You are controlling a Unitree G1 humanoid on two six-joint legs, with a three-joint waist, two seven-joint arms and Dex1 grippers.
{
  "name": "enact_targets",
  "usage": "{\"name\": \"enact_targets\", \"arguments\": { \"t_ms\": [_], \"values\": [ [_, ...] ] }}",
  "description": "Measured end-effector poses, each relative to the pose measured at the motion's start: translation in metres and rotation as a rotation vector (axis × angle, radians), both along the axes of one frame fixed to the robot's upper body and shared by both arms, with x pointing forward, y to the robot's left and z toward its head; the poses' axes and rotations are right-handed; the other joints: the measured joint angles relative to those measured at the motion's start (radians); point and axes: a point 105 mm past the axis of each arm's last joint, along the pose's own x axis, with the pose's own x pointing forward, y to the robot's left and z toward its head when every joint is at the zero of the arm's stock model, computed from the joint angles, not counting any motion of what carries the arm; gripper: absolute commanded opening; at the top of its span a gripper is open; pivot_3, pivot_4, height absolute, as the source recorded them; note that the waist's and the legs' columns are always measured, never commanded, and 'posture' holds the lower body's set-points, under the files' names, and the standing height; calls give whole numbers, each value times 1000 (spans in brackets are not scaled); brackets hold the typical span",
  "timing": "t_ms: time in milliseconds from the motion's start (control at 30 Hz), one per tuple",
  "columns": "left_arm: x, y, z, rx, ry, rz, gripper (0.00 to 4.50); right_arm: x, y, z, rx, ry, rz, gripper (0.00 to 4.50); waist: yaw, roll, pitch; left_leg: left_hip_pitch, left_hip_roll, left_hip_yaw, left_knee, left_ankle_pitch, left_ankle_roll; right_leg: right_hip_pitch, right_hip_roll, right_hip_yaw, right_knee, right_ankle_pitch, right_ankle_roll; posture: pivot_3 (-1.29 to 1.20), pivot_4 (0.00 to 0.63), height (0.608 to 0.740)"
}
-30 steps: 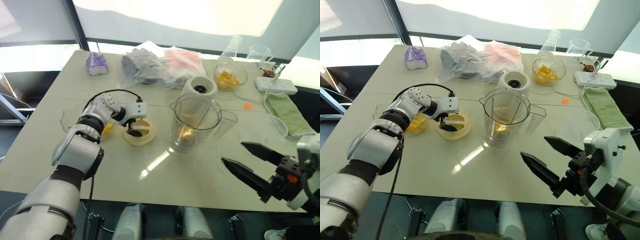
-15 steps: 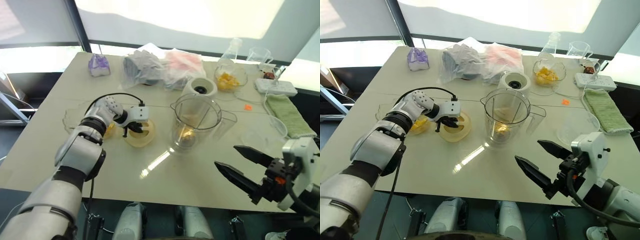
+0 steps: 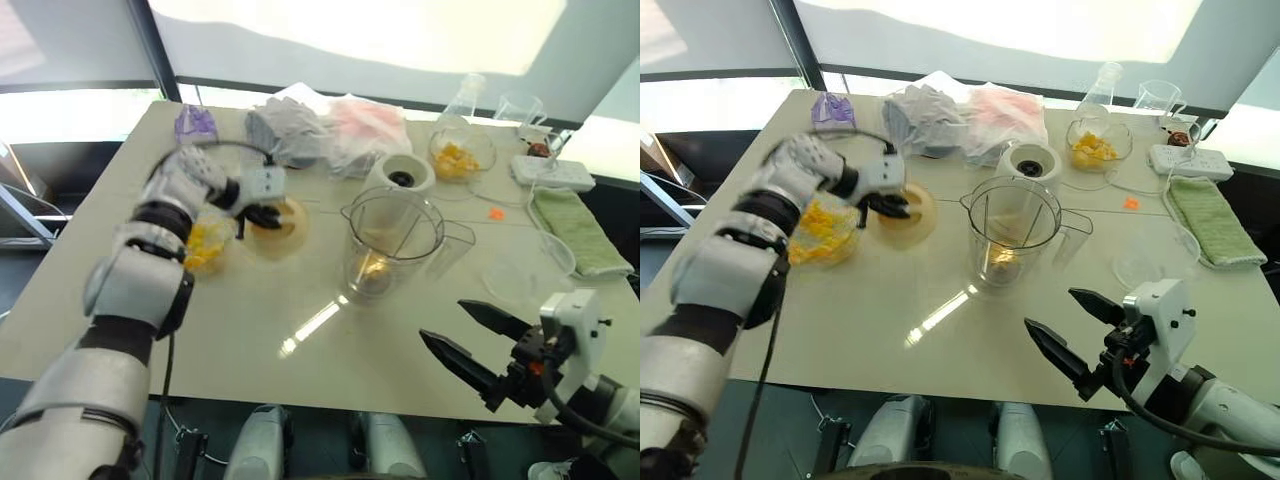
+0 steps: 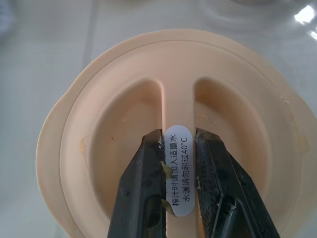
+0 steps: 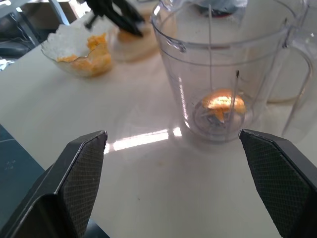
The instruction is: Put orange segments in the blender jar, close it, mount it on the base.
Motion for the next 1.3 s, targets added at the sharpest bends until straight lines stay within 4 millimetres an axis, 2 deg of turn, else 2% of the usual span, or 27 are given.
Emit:
{"name": "enact_targets", "arguments": {
  "t_ms": [100,300,400,500,667,767,867,1000,1100,1167,1300],
  "values": [
    [1,-10,45,-51,-81,-20,248,3,-6,-8,-17,18,-10,4500,2,1,-1,0,-1,0,0,0,0,0,-1,0,0,0,0,0,150,740],
    [-5,-24,97,-116,-126,-49,248,8,-15,-18,-29,34,-22,4500,1,0,0,-1,-1,0,0,0,0,0,0,0,0,0,0,0,150,740],
    [-19,-45,136,-175,-143,-121,248,13,-20,-21,-37,23,-41,4500,1,1,0,-1,-1,-1,0,0,0,0,0,0,0,-1,1,0,150,740],
    [-34,-64,153,-193,-115,-220,248,21,-23,-20,-40,-3,-71,4500,1,1,-1,-1,-1,-1,0,0,0,0,0,0,0,-1,1,0,150,740],
    [-55,-96,160,-244,27,-339,248,36,-36,-20,-59,-40,-161,4500,0,1,-1,-2,-1,-1,2,0,0,-1,0,0,1,-1,1,0,150,740],
    [-64,-115,162,-252,80,-368,248,40,-33,-20,-54,-58,-167,4500,0,2,-1,-3,-1,-2,2,0,0,-1,1,0,1,-1,1,0,150,740],
    [-69,-137,149,-233,165,-379,248,44,-27,-24,-43,-58,-170,4500,0,2,-1,-4,-1,-3,3,0,0,-3,1,0,2,-1,1,0,150,740],
    [-70,-147,134,-164,177,-396,248,48,-31,-30,-60,-55,-209,4500,-3,4,-1,-7,-1,-2,7,0,1,-6,1,1,6,-1,1,0,150,740],
    [-69,-160,94,-23,193,-448,248,52,-28,-31,-64,-64,-215,4500,2,5,-1,-9,-1,-3,12,0,1,-7,1,0,11,-1,1,0,150,740],
    [-70,-163,78,28,215,-457,248,52,-28,-32,-60,-69,-225,4500,1,5,-1,-10,-1,-3,13,0,1,-9,1,1,13,-1,0,0,150,740],
    [-71,-166,73,65,207,-473,248,53,-31,-35,-73,-71,-253,4500,-2,6,-1,-9,-1,-2,14,0,1,-10,1,2,15,-1,0,0,150,740]
  ]
}}
